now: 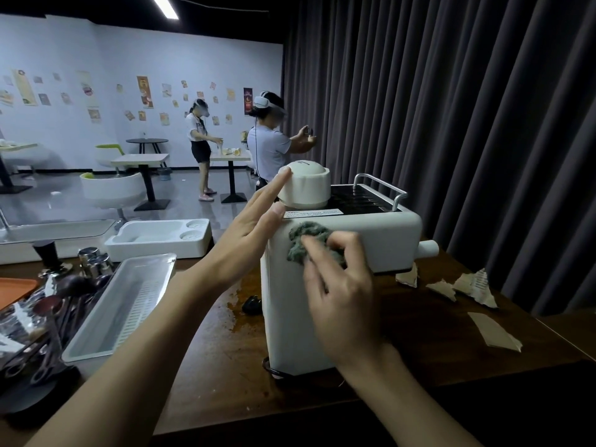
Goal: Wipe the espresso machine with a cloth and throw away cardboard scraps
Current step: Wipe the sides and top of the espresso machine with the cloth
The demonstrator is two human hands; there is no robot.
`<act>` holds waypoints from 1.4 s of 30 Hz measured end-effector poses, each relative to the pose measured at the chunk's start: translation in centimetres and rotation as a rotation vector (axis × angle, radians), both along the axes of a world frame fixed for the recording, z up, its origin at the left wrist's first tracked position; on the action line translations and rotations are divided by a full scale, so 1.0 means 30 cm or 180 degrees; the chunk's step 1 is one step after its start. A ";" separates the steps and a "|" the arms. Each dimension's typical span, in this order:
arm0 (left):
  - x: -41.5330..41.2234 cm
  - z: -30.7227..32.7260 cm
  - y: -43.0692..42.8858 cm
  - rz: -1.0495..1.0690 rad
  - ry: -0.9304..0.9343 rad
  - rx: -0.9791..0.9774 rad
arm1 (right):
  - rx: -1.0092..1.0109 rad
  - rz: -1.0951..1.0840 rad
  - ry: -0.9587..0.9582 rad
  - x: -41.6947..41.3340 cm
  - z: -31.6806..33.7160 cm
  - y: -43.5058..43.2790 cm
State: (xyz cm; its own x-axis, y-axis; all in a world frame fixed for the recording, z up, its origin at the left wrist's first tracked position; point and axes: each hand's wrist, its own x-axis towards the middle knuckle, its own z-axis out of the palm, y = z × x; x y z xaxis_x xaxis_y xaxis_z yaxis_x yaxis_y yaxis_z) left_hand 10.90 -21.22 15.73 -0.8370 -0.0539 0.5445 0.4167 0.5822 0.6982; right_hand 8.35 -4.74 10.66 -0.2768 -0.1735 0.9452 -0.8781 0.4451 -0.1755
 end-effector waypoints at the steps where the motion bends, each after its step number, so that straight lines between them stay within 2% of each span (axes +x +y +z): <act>1: 0.001 0.000 -0.001 -0.0003 -0.0012 0.0015 | 0.0180 -0.0047 0.0109 0.014 -0.012 -0.015; 4: 0.006 0.005 -0.001 0.0009 -0.0048 0.0039 | 0.0781 0.0040 0.0410 0.017 -0.022 -0.009; 8: 0.011 -0.018 0.006 0.0063 -0.0069 0.0108 | 0.0187 0.0001 -0.0022 -0.008 -0.014 0.018; 13: 0.004 -0.033 0.016 0.0101 -0.0052 0.0454 | 0.0593 0.0041 0.0108 -0.020 -0.067 0.036; 17: -0.014 -0.017 0.017 0.0098 -0.0088 0.0428 | -0.0255 -0.0098 -0.0269 -0.088 -0.044 0.079; 18: -0.017 -0.015 0.018 0.0124 -0.0077 0.0404 | -0.0210 -0.0121 -0.0283 -0.087 -0.055 0.076; 22: -0.006 -0.017 0.027 0.0125 -0.0031 0.0377 | 0.0708 -0.0119 0.0042 -0.066 -0.129 0.076; 23: 0.000 -0.020 0.030 0.0094 -0.0057 0.0401 | 0.0630 -0.0119 0.0043 -0.078 -0.126 0.089; 26: 0.006 -0.027 0.032 -0.0007 -0.0083 0.0406 | -0.0160 -0.0173 -0.0274 -0.098 -0.109 0.104; 27: 0.005 -0.028 0.032 -0.0028 -0.0075 0.0408 | -0.0210 -0.0176 -0.0329 -0.089 -0.115 0.094; 31: 0.005 -0.029 0.028 -0.0025 -0.0054 0.0388 | 0.0491 -0.0230 -0.0152 -0.053 -0.168 0.071; 32: 0.006 -0.029 0.027 -0.0031 -0.0049 0.0373 | 0.0379 -0.0258 -0.0184 -0.061 -0.163 0.077; 35: 0.008 -0.031 0.027 -0.0058 -0.0074 0.0407 | -0.0632 -0.0233 -0.0566 -0.066 -0.133 0.068; 36: 0.011 -0.028 0.029 -0.0049 -0.0095 0.0422 | -0.0778 -0.0159 -0.0672 -0.053 -0.133 0.048; 40: 0.021 -0.026 0.040 -0.0062 -0.0100 0.0481 | -0.0389 0.0164 -0.0875 0.002 -0.181 -0.014; 42: 0.026 -0.028 0.039 -0.0087 -0.0112 0.0490 | -0.0563 0.0176 -0.0881 -0.010 -0.162 -0.003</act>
State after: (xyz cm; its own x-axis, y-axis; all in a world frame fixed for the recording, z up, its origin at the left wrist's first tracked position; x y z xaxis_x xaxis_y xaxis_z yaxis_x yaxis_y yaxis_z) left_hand 11.67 -20.04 14.87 -0.8578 -0.1113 0.5018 0.4046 0.4560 0.7927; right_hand 8.04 -4.84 5.79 -0.5220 -0.0353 0.8522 -0.8083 0.3394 -0.4811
